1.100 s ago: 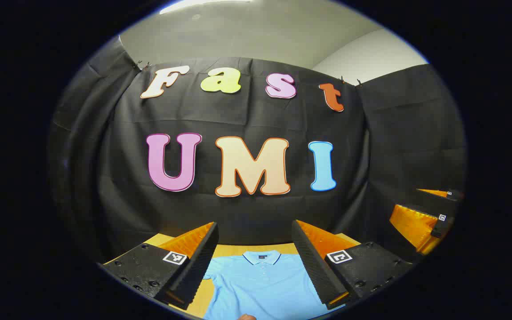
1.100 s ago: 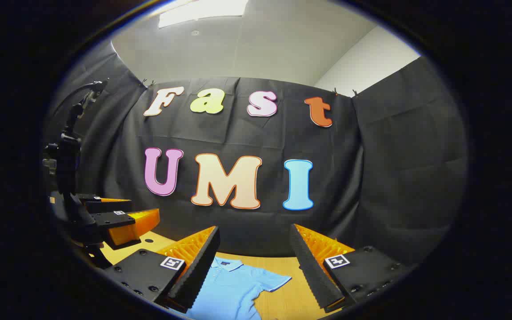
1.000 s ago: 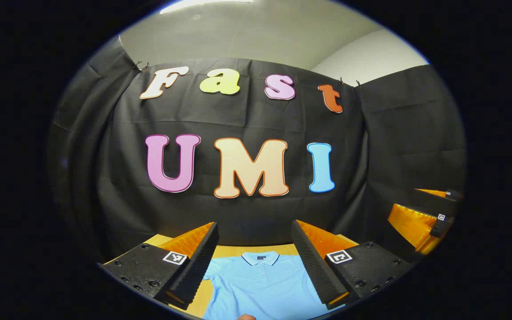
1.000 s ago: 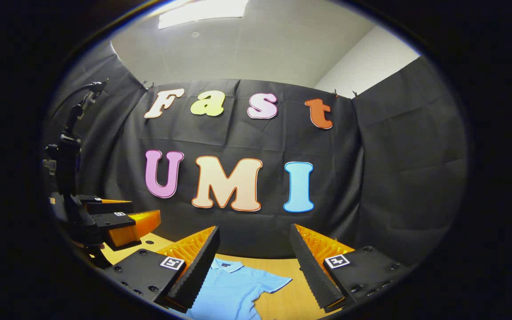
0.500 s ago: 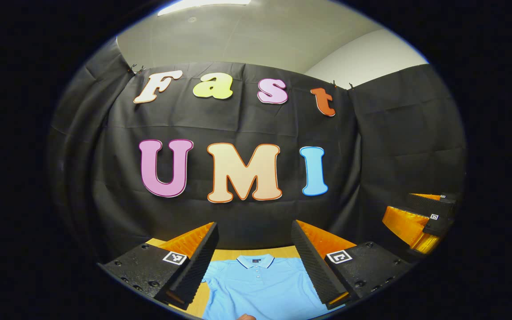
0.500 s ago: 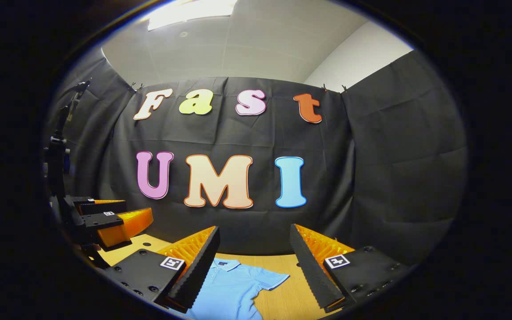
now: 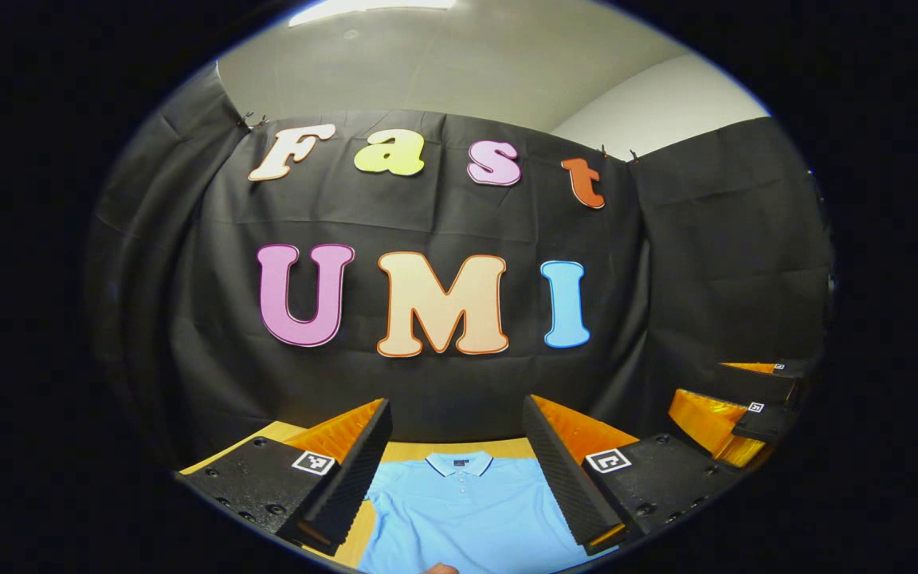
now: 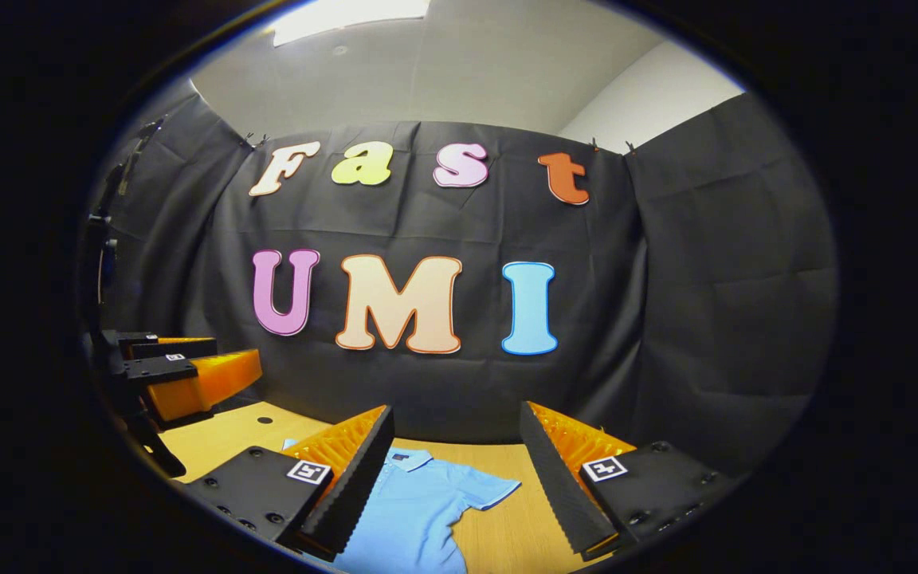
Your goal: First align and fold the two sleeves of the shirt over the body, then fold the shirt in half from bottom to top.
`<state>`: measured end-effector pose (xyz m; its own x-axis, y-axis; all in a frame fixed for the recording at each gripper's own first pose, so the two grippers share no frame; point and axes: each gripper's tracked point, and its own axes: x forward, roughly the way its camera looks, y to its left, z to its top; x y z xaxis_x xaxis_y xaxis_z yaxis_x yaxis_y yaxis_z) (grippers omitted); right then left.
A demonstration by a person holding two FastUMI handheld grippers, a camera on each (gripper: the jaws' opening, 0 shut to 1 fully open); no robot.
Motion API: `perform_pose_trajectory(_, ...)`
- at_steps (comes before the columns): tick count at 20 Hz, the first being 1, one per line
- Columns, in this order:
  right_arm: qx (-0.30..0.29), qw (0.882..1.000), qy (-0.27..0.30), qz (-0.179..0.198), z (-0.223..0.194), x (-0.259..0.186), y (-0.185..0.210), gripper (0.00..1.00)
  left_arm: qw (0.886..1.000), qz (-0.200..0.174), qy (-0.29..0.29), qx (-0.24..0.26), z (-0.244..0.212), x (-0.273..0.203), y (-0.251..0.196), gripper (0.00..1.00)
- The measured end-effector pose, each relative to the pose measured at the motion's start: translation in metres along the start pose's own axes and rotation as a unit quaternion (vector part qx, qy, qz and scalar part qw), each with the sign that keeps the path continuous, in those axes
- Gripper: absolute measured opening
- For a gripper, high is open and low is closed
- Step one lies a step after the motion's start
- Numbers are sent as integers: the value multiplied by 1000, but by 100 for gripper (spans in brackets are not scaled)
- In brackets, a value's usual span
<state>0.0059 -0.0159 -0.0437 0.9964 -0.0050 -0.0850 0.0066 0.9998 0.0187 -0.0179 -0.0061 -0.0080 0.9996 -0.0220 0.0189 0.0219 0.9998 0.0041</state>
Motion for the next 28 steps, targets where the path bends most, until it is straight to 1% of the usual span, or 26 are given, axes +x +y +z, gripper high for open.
perform_pose_trajectory(1, 1, 1000, 0, 3, -3, 6, -1, 98, 1000, 2, 1, 1, -2, 1, 3, 97)
perform_pose_trajectory(2, 3, 1000, 2, 5, -9, 16, 0, 98, 1000, 4, -3, 0, -1, 3, 7, 99)
perform_pose_trajectory(3, 3, 1000, 7, 6, -15, 28, -1, 98, 1000, 4, -10, -4, 1, 8, 11, 98)
perform_pose_trajectory(6, -2, 999, 42, -1, -47, 71, -8, 99, 1000, 5, -3, -4, -4, 27, 24, 98)
perform_pose_trajectory(8, -15, 998, 60, -16, -67, 99, -19, 99, 1000, 12, 0, -11, -6, 36, 37, 97)
perform_pose_trajectory(12, 11, 993, 112, -44, -115, 143, -35, 99, 1000, 21, 21, -1, -24, 53, 59, 98)
perform_pose_trajectory(13, 13, 991, 122, -49, -127, 153, -37, 99, 999, 23, 28, 0, -29, 58, 64, 99)
perform_pose_trajectory(15, 6, 989, 139, -57, -151, 174, -43, 99, 999, 24, 35, 1, -34, 66, 73, 98)
perform_pose_trajectory(17, -5, 985, 161, -67, -177, 190, -49, 99, 999, 22, 41, 9, -42, 74, 80, 98)
perform_pose_trajectory(19, -4, 981, 179, -77, -196, 201, -54, 99, 999, 21, 42, 12, -45, 81, 86, 98)
perform_pose_trajectory(21, -2, 977, 193, -85, -215, 211, -57, 99, 999, 21, 44, 9, -50, 87, 92, 98)
perform_pose_trajectory(22, -4, 975, 203, -87, -227, 215, -58, 100, 999, 22, 46, 6, -54, 89, 95, 98)
perform_pose_trajectory(23, -6, 973, 214, -89, -236, 220, -59, 99, 998, 24, 49, 3, -57, 90, 98, 98)
perform_pose_trajectory(27, -4, 963, 246, -105, -280, 242, -68, 99, 997, 34, 69, -5, -74, 95, 110, 98)
perform_pose_trajectory(28, -2, 960, 255, -111, -292, 244, -72, 100, 997, 37, 73, -6, -78, 94, 115, 98)
